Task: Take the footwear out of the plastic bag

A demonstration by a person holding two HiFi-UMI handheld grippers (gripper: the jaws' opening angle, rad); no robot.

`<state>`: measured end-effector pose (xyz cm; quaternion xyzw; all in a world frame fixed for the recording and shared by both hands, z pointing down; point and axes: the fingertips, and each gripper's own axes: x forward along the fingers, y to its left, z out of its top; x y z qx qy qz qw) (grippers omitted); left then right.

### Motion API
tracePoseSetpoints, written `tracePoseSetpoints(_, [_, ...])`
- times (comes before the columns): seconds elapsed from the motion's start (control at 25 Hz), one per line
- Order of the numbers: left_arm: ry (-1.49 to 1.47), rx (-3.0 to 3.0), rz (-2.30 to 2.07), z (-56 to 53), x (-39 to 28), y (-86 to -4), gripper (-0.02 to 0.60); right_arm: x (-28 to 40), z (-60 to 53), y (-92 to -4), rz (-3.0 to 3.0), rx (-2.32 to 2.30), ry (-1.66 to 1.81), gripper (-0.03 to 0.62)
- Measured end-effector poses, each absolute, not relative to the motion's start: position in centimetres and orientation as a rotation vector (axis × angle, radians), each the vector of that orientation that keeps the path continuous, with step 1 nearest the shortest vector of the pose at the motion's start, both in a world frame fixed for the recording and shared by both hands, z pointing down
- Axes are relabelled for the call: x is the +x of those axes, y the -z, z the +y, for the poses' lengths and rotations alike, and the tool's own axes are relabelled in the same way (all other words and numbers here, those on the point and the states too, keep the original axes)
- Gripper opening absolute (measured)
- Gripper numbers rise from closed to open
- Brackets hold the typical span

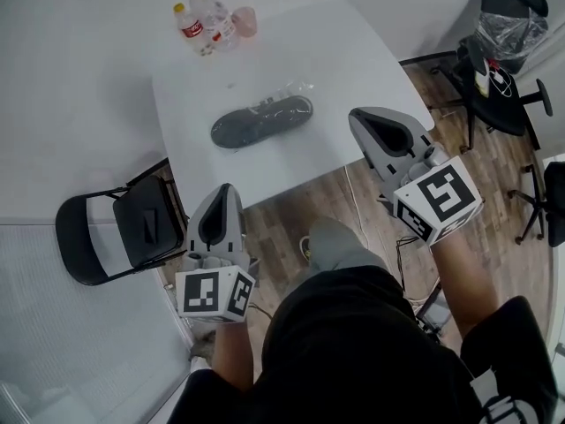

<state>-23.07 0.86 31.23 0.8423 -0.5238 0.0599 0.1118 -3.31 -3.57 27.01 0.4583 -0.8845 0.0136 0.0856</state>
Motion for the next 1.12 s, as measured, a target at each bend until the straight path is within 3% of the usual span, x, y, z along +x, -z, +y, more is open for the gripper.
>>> tracePoseSetpoints(1.12, [-0.455, 2.469, -1.518, -19.0, -21.7, -34.8, 0.023, -2.7, -23.1, -30.7, -2.654, 1.219, -0.121, 0.018])
